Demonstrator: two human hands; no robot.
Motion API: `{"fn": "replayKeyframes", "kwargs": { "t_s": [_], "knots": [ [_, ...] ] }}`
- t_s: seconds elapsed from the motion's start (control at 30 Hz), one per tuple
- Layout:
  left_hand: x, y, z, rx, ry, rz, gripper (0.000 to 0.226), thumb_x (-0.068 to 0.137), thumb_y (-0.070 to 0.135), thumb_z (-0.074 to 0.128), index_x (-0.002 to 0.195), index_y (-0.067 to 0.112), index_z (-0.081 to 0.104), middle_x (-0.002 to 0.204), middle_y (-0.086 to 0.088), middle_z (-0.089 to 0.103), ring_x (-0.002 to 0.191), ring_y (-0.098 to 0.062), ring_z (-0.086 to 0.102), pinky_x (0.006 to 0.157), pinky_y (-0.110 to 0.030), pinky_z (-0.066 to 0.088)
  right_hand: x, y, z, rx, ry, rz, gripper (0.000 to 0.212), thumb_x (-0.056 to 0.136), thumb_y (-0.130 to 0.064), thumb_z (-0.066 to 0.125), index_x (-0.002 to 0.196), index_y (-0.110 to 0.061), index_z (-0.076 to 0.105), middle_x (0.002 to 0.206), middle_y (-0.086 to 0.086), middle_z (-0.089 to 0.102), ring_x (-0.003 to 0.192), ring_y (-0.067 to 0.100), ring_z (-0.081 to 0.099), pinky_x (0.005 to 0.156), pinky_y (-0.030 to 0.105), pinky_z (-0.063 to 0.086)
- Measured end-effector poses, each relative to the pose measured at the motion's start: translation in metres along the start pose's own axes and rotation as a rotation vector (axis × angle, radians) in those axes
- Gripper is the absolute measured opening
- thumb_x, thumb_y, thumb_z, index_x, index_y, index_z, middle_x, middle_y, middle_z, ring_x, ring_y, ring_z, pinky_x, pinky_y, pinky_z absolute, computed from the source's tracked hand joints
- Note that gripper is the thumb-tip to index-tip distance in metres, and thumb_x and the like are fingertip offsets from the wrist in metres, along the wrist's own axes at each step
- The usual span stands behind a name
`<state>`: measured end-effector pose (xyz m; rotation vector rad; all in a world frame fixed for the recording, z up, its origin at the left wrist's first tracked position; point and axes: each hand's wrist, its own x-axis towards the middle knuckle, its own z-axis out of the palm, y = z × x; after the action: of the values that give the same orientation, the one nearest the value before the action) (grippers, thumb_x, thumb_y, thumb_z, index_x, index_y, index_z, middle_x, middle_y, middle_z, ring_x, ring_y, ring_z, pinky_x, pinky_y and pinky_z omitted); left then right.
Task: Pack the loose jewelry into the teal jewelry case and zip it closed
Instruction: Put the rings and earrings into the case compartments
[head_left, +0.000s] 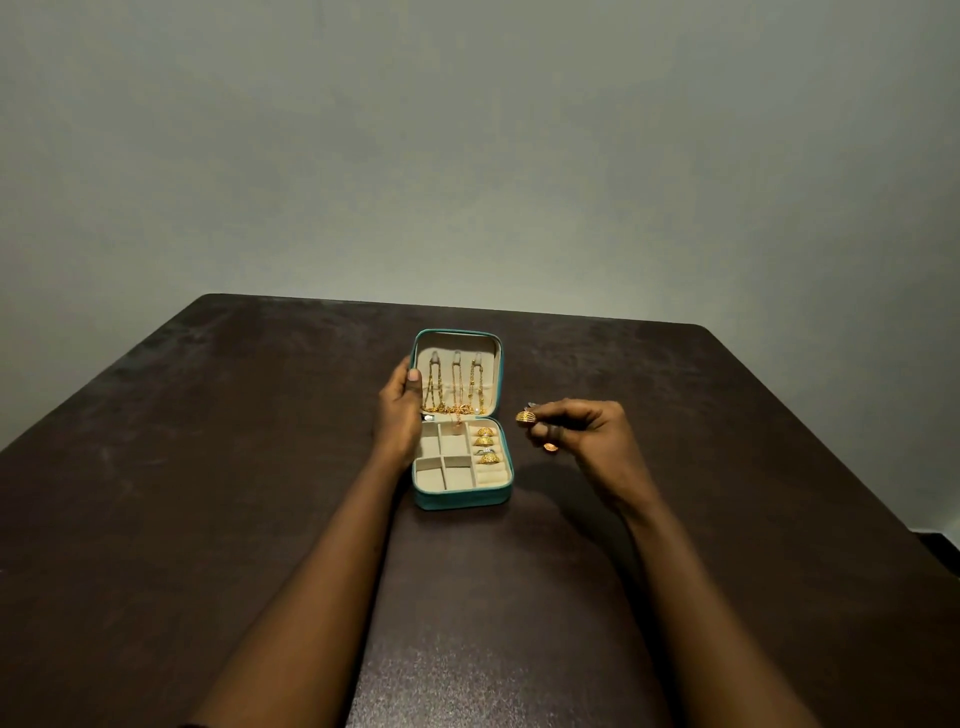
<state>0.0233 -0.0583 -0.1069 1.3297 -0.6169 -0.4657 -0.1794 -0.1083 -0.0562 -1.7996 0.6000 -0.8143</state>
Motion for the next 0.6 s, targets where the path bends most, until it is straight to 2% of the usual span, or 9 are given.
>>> {"fn": "replayKeyframes", "kwargs": {
  "t_s": [0.07,0.17,0.33,0.4,0.53,0.6],
  "knots": [
    [0.0,0.0,0.0,0.0,-0.002,-0.006,0.037,0.102,0.017,0.03,0.136,0.011,0.045,0.111,-0.006,0.06,0.095,-0.018,0.061,0.087,-0.038,0.051,-0.001,-0.003,0.003,0.015,-0.003,-0.008,0.031,0.078,0.012,0.063,0.077,-0.018,0.072,0.068,-0.009,0.07,0.06,0.0,0.062,0.058,0.016,0.048],
    [0.001,-0.001,-0.001,0.001,0.002,-0.021,0.038,0.102,0.017,0.03,0.138,0.01,0.042,0.114,-0.008,0.06,0.101,-0.02,0.06,0.089,-0.04,0.052,-0.001,-0.005,0.007,0.006,0.005,0.001,0.024,0.079,0.011,0.063,0.082,-0.011,0.072,0.072,-0.005,0.069,0.057,0.0,0.06,0.056,0.011,0.048],
    [0.0,-0.001,-0.001,0.004,0.004,-0.016,0.037,0.102,0.017,0.03,0.134,0.009,0.047,0.117,-0.013,0.062,0.105,-0.025,0.06,0.092,-0.045,0.051,0.0,-0.001,0.015,-0.043,0.053,0.184,0.018,0.083,0.004,0.061,0.094,-0.003,0.073,0.068,-0.001,0.068,0.054,0.002,0.06,0.055,0.012,0.051],
    [0.0,0.0,-0.001,0.005,0.001,-0.017,0.036,0.102,0.017,0.03,0.134,0.008,0.047,0.115,-0.011,0.062,0.106,-0.025,0.06,0.093,-0.046,0.05,0.001,-0.001,0.02,-0.032,0.071,0.24,0.021,0.084,0.006,0.058,0.095,-0.004,0.072,0.068,0.002,0.067,0.055,0.008,0.059,0.053,0.014,0.052],
    [0.0,0.0,0.0,0.018,-0.002,-0.006,0.036,0.102,0.017,0.03,0.131,0.008,0.049,0.112,-0.009,0.062,0.104,-0.023,0.06,0.092,-0.045,0.051,-0.002,-0.003,0.03,0.083,0.149,0.335,0.035,0.082,0.01,0.052,0.08,-0.018,0.072,0.062,0.01,0.064,0.052,0.016,0.052,0.047,0.026,0.047],
    [0.0,0.0,0.0,0.02,-0.004,-0.002,0.036,0.102,0.017,0.03,0.131,0.009,0.049,0.111,-0.007,0.062,0.104,-0.024,0.061,0.091,-0.044,0.051,-0.003,-0.004,0.034,0.077,0.164,0.371,0.034,0.08,0.01,0.051,0.073,-0.015,0.073,0.058,0.012,0.063,0.049,0.017,0.052,0.048,0.027,0.047]
  ]
}}
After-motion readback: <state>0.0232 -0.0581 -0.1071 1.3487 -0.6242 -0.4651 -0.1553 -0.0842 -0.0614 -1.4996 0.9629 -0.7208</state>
